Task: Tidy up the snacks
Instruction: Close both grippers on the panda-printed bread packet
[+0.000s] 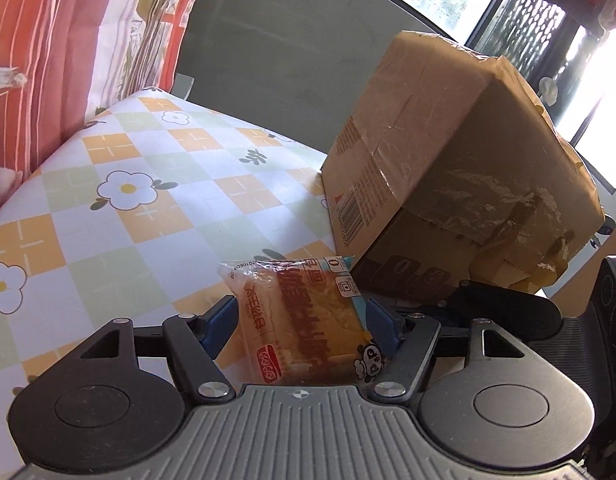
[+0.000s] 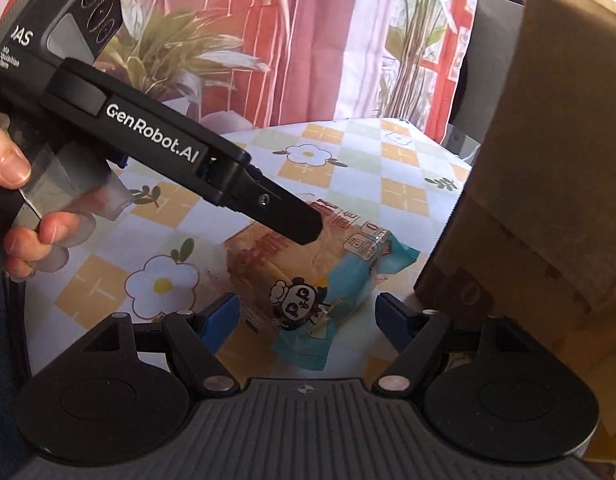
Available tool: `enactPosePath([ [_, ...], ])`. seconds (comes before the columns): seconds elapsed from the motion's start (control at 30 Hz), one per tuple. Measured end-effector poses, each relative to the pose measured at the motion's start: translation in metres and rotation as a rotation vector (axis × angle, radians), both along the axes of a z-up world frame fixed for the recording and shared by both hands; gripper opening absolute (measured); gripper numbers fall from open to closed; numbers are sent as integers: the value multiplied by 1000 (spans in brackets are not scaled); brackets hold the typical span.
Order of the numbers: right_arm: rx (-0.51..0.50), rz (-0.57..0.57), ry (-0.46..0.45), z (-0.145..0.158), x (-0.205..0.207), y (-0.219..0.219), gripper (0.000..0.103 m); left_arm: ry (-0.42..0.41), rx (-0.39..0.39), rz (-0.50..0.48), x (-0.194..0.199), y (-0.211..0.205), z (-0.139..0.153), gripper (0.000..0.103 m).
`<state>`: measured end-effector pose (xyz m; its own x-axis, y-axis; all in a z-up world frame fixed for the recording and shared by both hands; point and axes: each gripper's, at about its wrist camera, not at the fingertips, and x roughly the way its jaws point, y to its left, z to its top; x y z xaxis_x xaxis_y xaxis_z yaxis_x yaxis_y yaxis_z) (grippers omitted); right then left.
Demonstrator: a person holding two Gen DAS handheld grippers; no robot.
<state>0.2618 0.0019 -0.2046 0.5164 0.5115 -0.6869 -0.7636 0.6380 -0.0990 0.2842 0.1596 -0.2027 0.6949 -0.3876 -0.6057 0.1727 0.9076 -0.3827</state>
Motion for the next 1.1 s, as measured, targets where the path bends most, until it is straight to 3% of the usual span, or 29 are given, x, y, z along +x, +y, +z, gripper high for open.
enactPosePath([
  [0.1,10,-14,17,-5,6,-1,76,4,-12,-25,0,-2,-7,47],
  [0.2,42,-33,28,-7,3,-7,74,1,-18,-22,-4,-2,-12,43],
  [0.27,56,-50,36,-6,1,-10,66,6,-36,-26,-7,-3,-12,41],
  [0.4,12,-57,-23,-2,-19,-11,63,11,-25,-24,-17,-16,-11,41],
  [0.73,176,-214,52,0,-52,-72,58,12,42,-109,-48,-71,-6,41],
  [0.9,217,-233,7,12,-68,-91,57,0,51,-125,-54,-87,8,40],
  [1.1,261,-219,-113,44,-78,-104,57,-89,67,-113,-66,-100,48,40],
])
